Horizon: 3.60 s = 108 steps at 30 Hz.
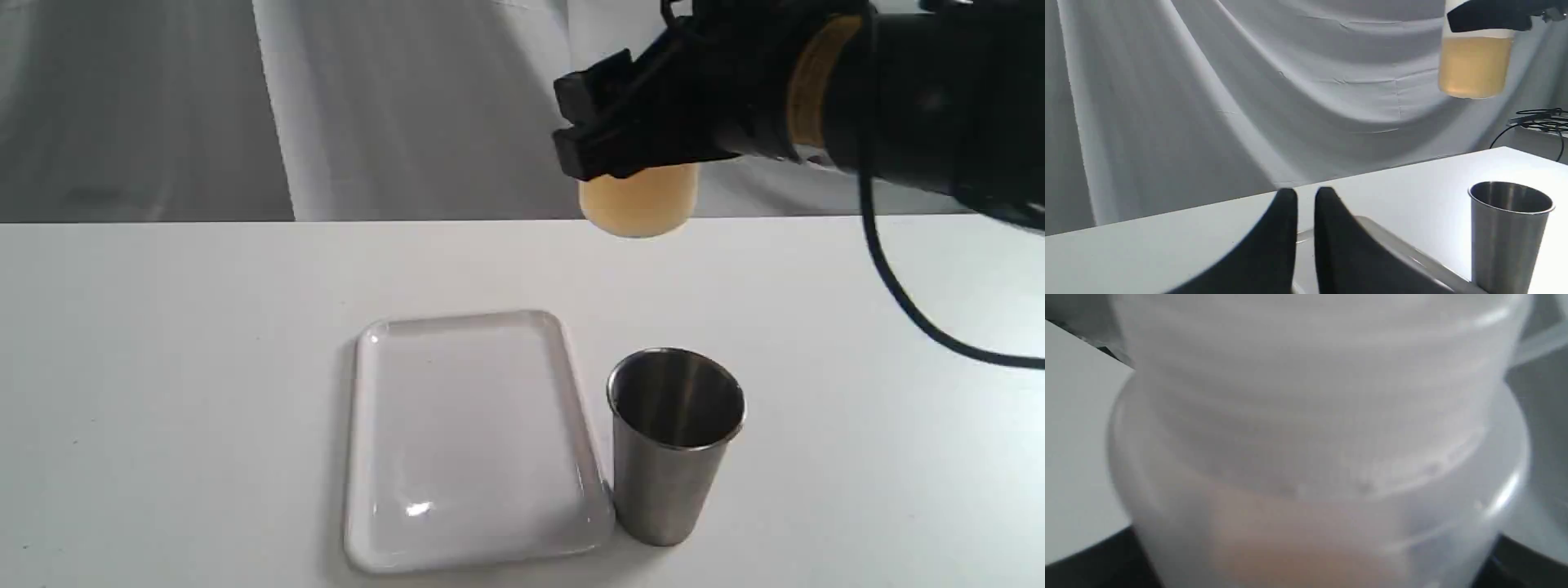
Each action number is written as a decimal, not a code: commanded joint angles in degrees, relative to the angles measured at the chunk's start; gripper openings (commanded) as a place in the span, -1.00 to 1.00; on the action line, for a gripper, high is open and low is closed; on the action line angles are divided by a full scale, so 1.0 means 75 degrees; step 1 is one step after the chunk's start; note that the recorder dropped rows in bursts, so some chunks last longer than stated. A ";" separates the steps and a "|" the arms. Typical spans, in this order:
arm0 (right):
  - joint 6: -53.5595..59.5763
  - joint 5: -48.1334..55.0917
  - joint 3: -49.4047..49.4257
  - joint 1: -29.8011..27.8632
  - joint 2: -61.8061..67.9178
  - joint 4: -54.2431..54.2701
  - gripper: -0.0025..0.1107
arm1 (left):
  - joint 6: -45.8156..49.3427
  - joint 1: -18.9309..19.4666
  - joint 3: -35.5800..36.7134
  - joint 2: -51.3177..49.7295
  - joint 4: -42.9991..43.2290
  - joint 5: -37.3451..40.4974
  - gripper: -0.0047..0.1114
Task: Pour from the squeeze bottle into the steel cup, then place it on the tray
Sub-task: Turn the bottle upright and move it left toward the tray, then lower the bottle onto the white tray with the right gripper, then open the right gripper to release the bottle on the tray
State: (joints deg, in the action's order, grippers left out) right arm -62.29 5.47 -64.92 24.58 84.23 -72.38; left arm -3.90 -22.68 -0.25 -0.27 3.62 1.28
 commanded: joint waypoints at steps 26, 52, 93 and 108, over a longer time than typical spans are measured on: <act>0.0336 -0.2469 -0.1843 0.0001 0.4131 0.0962 -0.96 | 0.0001 0.0015 0.0034 0.0036 0.0032 -0.0077 -0.78; 0.0909 -0.3172 -0.1843 0.0001 0.5000 0.1010 -0.96 | 0.0001 0.0015 0.0034 0.0036 0.0032 -0.0077 -0.78; 0.1934 -0.3053 -0.1843 0.0001 0.5441 0.1548 0.08 | 0.0001 0.0015 0.0034 0.0036 0.0032 -0.0077 -0.78; 0.1902 -0.3080 -0.1843 0.0001 0.5441 0.1821 0.53 | 0.0001 0.0015 0.0034 0.0036 0.0032 -0.0077 -0.78</act>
State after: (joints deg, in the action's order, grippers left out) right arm -48.05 -17.23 -78.41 24.58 125.26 -59.84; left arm -3.86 -22.68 -0.25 -0.27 3.62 1.28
